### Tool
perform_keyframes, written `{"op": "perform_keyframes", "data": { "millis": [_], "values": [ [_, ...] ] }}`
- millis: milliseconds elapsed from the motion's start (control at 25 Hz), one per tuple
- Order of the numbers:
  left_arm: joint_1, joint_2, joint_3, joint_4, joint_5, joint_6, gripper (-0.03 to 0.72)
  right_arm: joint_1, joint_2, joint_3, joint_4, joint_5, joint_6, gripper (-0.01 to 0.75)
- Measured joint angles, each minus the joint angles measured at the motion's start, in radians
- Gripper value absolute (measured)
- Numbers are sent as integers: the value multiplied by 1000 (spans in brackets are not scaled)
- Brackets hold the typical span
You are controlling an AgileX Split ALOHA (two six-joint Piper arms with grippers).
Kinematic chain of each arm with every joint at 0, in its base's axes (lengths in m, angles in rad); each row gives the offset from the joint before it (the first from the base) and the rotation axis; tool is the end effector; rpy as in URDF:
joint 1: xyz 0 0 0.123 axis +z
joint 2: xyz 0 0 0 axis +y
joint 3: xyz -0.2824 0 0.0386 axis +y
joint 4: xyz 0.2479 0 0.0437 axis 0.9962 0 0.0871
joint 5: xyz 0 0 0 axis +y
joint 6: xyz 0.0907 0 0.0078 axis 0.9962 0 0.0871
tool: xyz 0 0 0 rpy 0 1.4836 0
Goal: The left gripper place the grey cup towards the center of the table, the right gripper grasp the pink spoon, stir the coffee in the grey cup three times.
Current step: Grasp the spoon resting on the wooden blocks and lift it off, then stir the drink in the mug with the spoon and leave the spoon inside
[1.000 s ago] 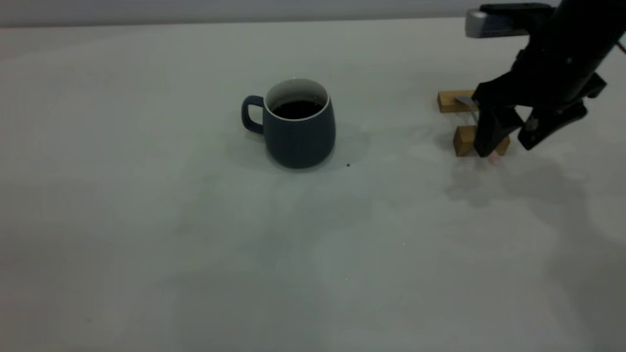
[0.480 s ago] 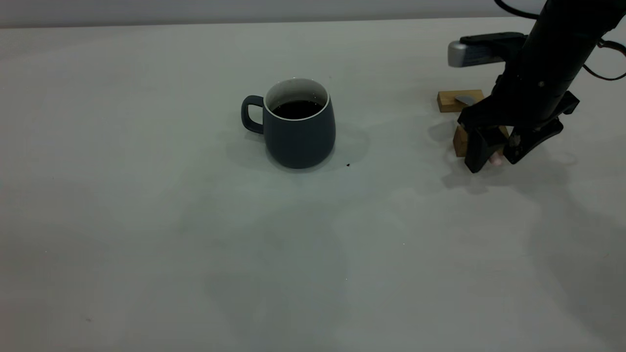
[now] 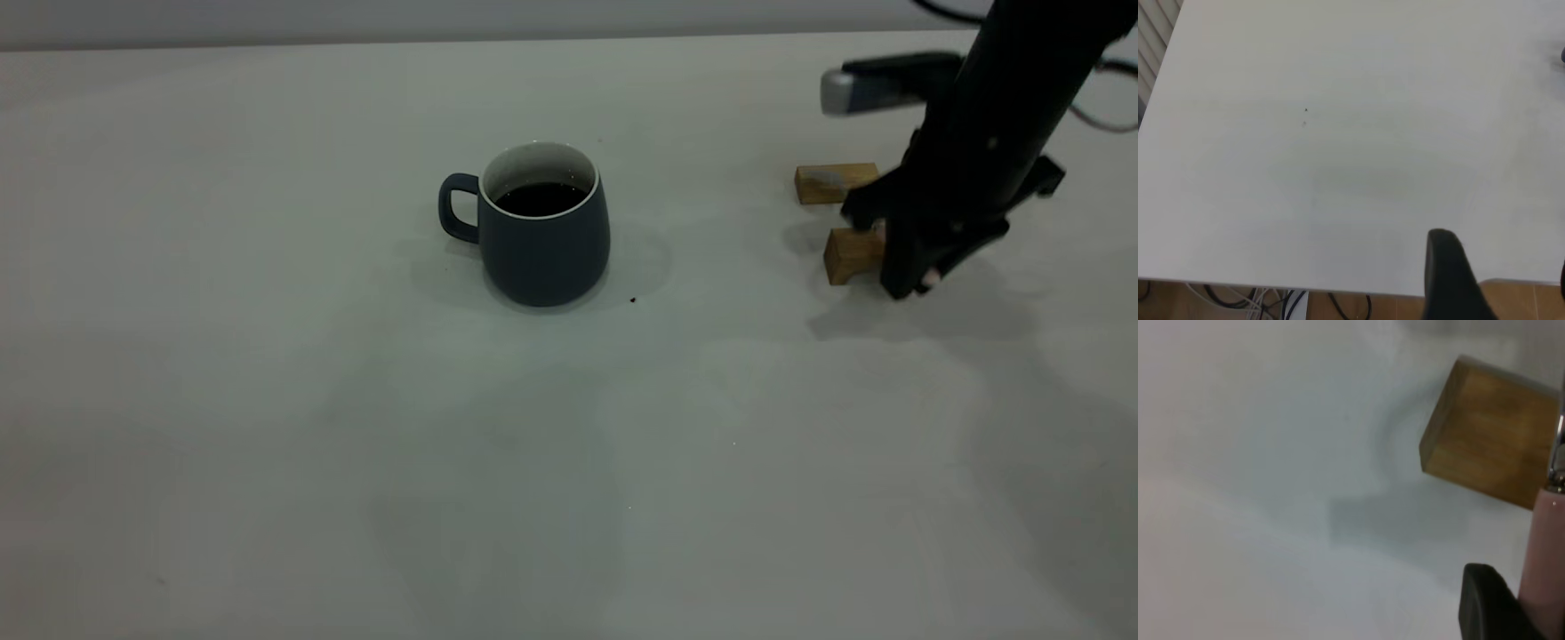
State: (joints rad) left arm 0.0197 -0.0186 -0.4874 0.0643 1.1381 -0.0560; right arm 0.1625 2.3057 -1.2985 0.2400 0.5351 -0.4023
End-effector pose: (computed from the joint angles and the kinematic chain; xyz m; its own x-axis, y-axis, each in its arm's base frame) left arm -0.0098 0.0051 0.2676 -0.5153 -0.0391 -0.8561 -0.0845 0.9964 0.0054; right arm 0.3918 0.0754 0.0308 -0.9261 -0.3466 -0.1489 -0.3620 0.9275 0.0932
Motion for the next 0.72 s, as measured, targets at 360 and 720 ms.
{"op": "perform_keyframes", "data": {
  "millis": [360, 720],
  "values": [
    [0, 0, 0, 0, 0, 0, 469, 7, -291, 0, 266, 243, 74, 126],
    [0, 0, 0, 0, 0, 0, 469, 102, -322, 0, 797, 381, 85, 126]
  ]
}}
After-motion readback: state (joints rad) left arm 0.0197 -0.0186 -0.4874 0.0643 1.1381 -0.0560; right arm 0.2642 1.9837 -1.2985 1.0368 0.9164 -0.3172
